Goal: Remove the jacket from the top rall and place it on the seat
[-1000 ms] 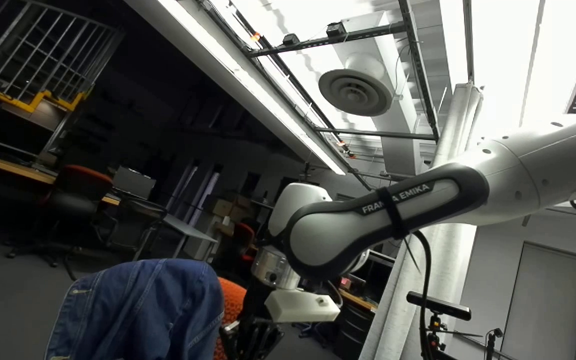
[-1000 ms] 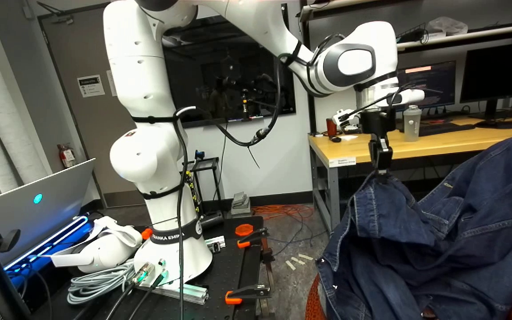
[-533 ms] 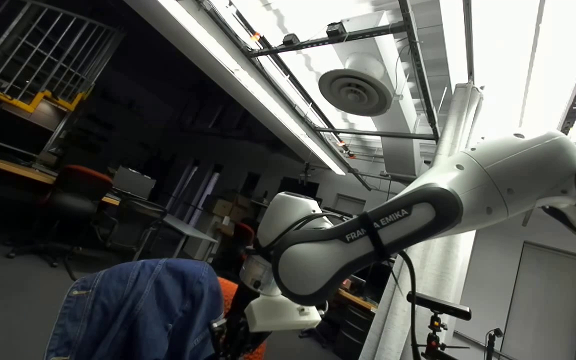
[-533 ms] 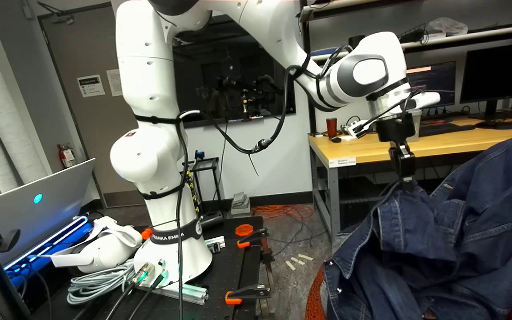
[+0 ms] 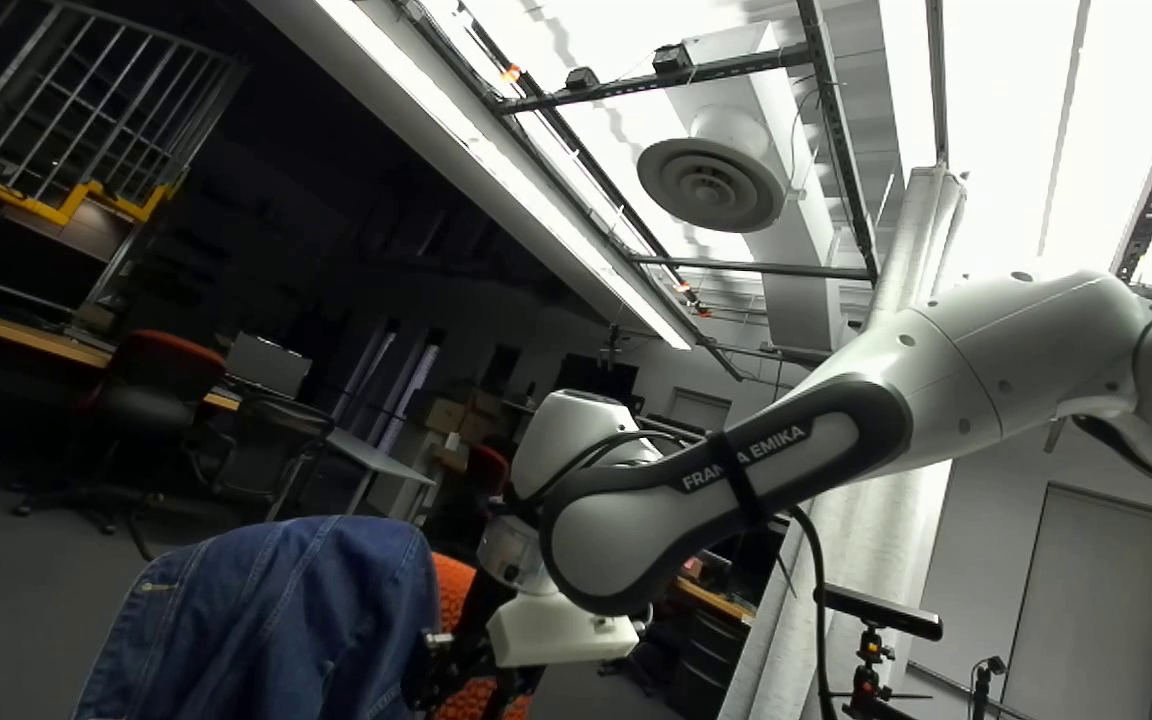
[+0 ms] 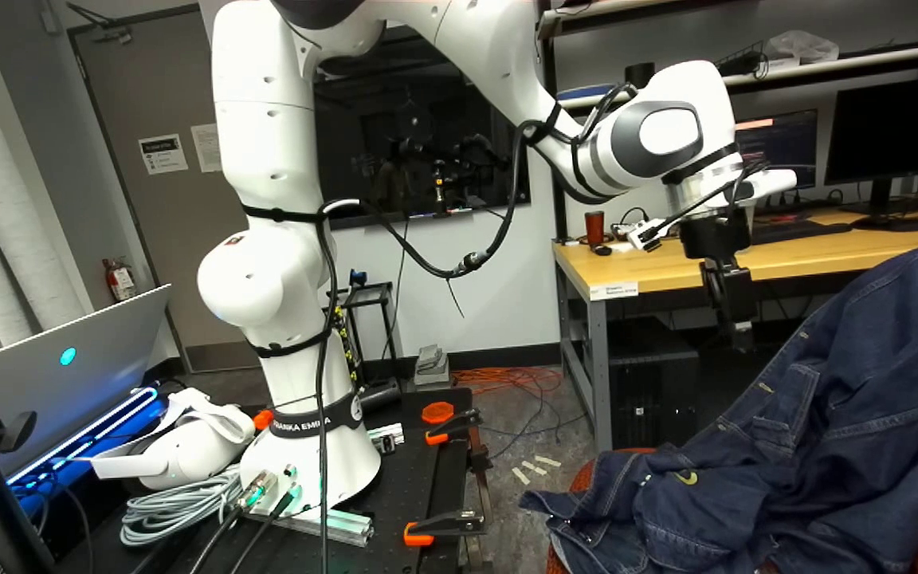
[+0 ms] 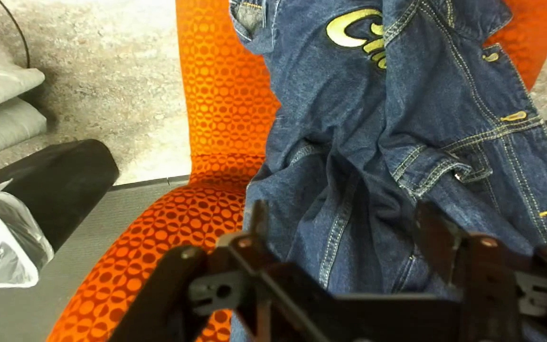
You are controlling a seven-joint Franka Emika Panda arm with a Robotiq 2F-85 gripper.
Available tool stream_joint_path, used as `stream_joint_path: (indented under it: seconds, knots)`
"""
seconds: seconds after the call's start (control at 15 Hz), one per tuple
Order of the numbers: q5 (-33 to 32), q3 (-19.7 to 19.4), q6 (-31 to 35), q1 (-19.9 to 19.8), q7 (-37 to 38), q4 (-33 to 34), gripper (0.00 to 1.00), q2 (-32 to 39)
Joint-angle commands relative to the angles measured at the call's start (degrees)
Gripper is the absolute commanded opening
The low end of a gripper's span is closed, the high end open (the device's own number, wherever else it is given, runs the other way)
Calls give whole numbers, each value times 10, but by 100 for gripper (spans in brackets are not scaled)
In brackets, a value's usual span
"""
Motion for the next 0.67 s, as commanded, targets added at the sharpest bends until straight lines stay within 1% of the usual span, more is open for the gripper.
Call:
stream_joint_path:
  seconds: [0.0, 0.4, 0.6]
  knots:
    - [-1, -12, 0, 5, -4, 23, 100, -7]
    - [10, -21, 10, 0, 0, 98, 100, 11]
    - [-4, -27, 37, 5, 21, 134, 100, 33]
